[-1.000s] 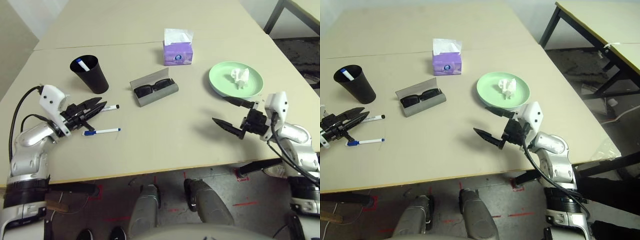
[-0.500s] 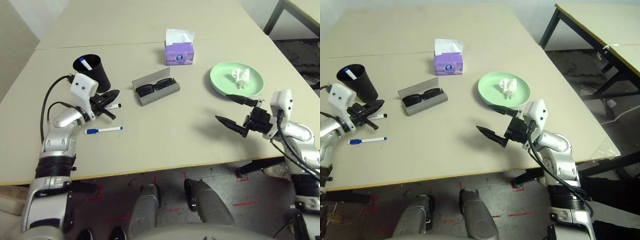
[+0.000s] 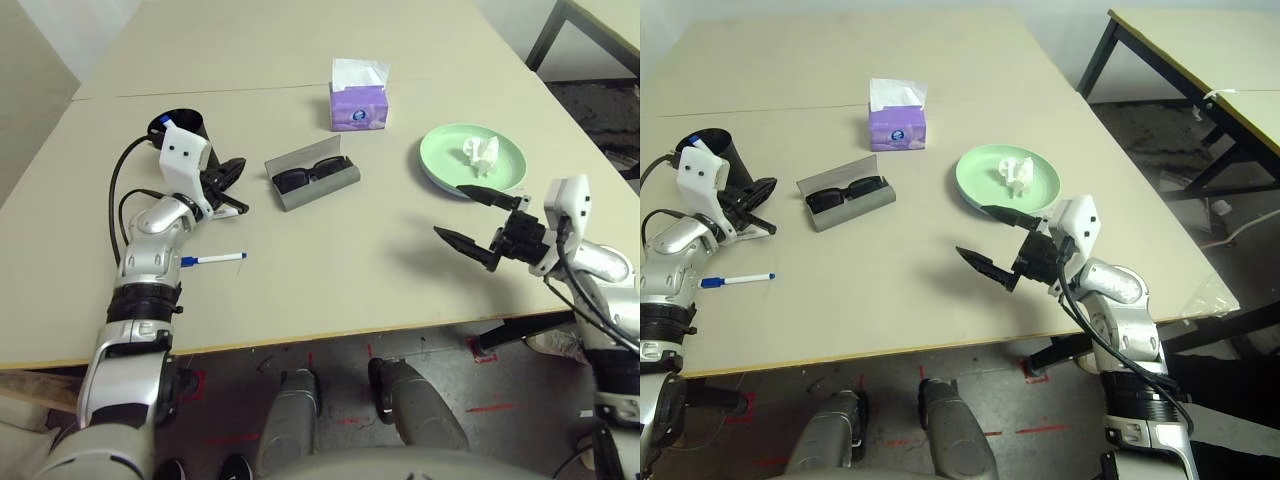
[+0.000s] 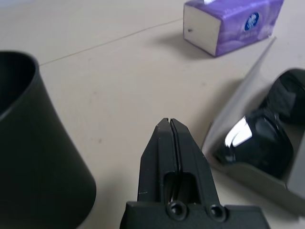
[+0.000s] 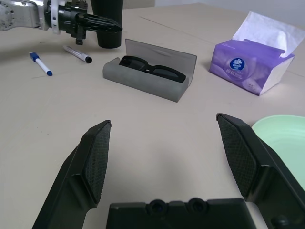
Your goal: Organize and tidy the items on the table.
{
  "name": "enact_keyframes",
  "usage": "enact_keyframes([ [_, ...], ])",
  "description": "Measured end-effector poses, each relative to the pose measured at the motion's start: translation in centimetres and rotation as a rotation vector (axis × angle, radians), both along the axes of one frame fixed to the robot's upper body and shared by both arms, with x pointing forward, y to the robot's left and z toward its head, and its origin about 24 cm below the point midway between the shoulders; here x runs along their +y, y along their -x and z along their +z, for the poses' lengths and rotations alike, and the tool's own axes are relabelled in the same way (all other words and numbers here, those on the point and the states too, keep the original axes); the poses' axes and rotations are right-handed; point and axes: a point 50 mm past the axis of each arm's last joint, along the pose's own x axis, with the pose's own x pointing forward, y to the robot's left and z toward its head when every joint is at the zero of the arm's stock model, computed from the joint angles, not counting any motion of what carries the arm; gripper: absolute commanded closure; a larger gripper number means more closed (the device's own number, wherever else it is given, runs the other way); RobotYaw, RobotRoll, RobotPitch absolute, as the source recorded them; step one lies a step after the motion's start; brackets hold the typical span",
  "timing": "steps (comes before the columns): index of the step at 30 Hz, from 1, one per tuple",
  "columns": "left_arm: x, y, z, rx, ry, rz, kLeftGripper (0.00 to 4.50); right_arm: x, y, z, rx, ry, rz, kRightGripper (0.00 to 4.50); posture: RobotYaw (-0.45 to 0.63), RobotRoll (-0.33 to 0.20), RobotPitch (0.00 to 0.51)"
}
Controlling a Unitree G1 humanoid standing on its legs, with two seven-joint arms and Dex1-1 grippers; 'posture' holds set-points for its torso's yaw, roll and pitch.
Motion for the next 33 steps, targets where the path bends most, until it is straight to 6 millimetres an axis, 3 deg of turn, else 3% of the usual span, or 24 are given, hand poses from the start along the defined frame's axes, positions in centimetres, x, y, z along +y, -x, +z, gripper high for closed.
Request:
enact_keyframes([
  [11, -0.6, -1.3, -0.4, 0.022, 0.019, 0.003, 4.46, 0.3, 0.2, 0.8, -0.008, 0.002, -0.002, 0.0, -0.24, 0.0, 0.173],
  [33, -1.6, -0.1, -1.9, 0.083, -0.082, -0.179, 4.46, 0.5, 0.3, 1.6, -0.013, -0.004, -0.007, 0.0, -0.23, 0.0, 0.176],
])
